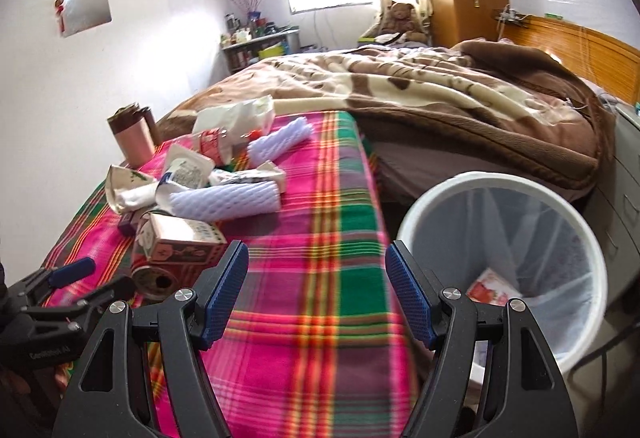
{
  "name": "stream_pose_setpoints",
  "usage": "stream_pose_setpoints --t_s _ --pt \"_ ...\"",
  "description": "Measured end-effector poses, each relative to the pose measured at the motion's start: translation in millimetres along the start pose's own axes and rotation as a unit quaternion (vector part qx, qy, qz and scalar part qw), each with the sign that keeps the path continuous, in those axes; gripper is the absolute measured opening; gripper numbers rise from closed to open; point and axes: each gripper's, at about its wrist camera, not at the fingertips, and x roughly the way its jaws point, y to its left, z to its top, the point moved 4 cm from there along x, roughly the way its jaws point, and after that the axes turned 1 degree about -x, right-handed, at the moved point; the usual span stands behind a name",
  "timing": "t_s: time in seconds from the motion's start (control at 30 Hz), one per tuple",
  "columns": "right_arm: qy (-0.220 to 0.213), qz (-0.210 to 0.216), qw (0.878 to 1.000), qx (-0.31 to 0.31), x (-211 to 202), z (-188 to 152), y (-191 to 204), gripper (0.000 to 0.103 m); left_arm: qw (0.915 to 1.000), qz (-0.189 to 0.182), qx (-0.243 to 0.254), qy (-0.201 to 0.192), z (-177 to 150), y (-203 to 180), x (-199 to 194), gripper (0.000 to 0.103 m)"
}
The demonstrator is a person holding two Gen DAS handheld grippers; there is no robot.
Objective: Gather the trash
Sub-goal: 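Move the left tool to the red milk can while the right tool reaches the beige box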
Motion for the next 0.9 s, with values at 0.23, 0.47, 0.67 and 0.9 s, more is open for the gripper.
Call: stream_pose_setpoints --t_s 0.23,0.47,0.67,0.9 --pt "0.005 0.023 1.0 0.015 13.6 10.8 20.7 0.073 0.9993 -0.013 0.0 0.034 0.0 1.2 22.7 0.094" --pt "0.006 0.029 1.0 -0.003 20.5 19.3 38.0 0.073 0.9991 0.013 -0.014 0.037 4.4 26.5 25.1 0.094" --pt "0.019 0.029 0.999 -0.004 27.9 17.1 42.3 0.073 0.9985 0.041 -0.025 0.028 10.5 51.4 21.1 0.094" --pt "0.046 0.041 0.998 -0.006 39.1 12.2 52.3 0.073 0.997 0.064 -0.034 0.024 13.5 75.0 16.4 0.094"
